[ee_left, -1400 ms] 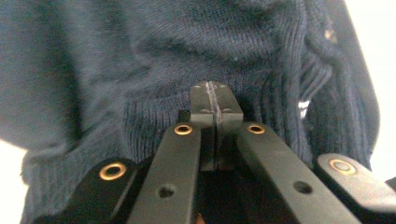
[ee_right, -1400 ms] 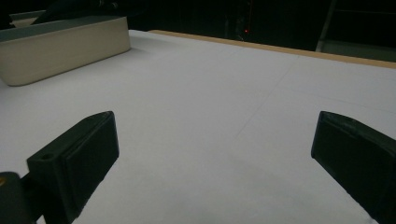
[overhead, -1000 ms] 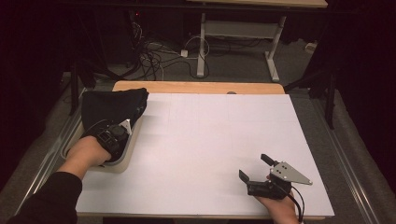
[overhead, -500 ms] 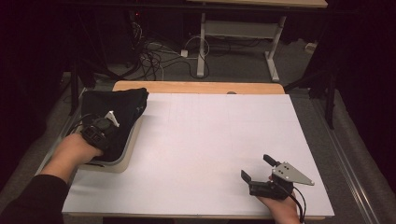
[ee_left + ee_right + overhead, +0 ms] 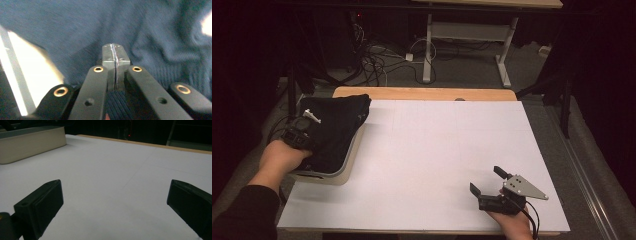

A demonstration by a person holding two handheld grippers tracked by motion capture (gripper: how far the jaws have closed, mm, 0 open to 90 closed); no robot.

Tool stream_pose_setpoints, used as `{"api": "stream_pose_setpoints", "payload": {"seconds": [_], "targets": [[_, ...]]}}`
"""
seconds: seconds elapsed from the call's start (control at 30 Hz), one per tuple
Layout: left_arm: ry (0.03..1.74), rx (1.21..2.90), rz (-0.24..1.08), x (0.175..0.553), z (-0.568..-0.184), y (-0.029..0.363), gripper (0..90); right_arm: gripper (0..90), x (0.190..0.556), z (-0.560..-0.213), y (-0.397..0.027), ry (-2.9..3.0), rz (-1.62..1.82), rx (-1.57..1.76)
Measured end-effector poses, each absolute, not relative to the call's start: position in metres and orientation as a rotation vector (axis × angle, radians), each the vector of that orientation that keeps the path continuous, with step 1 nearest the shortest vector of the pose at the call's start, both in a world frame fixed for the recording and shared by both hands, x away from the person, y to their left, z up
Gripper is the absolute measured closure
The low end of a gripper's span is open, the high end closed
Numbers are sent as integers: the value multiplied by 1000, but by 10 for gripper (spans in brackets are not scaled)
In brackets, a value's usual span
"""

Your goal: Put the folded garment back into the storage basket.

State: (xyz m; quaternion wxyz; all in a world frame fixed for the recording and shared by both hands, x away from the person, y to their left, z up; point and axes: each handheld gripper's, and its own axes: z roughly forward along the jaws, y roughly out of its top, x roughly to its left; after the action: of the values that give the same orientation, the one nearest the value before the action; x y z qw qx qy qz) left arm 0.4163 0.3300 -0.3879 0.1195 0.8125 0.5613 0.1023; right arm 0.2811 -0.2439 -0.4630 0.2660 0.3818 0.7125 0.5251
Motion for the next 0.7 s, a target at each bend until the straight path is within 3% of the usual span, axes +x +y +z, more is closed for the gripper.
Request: {"api": "stream_pose_setpoints", "payload": {"seconds": [0.23,0.7], "targets": [[1676,2193,436,426,-389,344,871,15,281,-464,-244,1929,1410,1036],[1672,2085,556,471,-401,347,873,16,281,-466,-241,1933,1409,1049]]}}
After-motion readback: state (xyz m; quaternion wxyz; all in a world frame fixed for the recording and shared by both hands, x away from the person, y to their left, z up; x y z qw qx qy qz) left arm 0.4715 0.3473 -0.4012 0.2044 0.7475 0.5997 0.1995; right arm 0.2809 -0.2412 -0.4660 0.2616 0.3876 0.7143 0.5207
